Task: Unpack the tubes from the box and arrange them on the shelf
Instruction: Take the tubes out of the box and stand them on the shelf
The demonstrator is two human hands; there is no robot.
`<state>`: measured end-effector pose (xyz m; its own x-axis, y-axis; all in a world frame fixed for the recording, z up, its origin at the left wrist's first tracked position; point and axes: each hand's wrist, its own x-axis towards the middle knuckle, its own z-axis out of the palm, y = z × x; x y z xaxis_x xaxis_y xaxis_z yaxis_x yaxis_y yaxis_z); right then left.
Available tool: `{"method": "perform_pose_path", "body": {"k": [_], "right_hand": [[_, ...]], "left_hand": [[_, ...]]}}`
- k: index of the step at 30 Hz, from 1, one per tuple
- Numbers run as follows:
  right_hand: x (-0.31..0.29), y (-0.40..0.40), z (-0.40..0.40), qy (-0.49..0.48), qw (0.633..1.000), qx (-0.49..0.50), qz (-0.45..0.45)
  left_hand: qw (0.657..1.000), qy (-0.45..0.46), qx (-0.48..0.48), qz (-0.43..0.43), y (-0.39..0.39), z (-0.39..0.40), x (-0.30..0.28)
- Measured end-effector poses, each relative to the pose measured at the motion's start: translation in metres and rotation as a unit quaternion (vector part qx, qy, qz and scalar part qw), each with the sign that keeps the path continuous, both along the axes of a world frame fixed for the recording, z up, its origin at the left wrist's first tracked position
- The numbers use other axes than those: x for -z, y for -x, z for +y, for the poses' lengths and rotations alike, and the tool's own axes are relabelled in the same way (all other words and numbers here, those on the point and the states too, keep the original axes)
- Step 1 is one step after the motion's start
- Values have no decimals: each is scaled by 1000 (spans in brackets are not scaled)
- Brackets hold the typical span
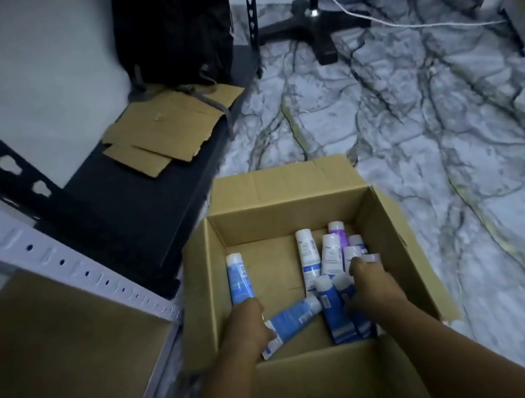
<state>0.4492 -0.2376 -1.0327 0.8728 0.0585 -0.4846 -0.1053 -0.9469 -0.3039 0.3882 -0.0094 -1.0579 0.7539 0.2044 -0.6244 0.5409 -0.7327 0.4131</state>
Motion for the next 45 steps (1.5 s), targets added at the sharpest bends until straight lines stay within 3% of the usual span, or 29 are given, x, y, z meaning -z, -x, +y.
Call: {"method": "perform_pose_path", "body": {"k": [7,10,14,18,23,26,34,39,45], "right_hand": [[25,-9,-4,111,993,-49,6],[27,-10,-4,120,989,-83,17],[29,-8,-9,83,992,-87,39],[22,-5,-7,32,995,-88,38],[-3,-1,4,-68,997,-37,-12],[-33,-3,3,-108,992,-10,-70],[-133,4,15,-286,940,48,-182],[-211,27,45,-468,870,25,-151],[-288,55,93,-571,806,-43,-148]], "left_hand": [[969,-152,184,59,-11,-9,19],[962,-173,201,71,-15,-12,24],[985,-113,125,48,-10,-8,24],[998,-42,-10,-46,-4,-2,10],[969,79,-148,-180,-4,-6,-22],[940,100,-196,-259,-3,-8,-56],[856,189,-254,-410,20,3,-164],[819,208,-235,-480,44,22,-235],[782,180,-217,-556,80,48,-324]]}}
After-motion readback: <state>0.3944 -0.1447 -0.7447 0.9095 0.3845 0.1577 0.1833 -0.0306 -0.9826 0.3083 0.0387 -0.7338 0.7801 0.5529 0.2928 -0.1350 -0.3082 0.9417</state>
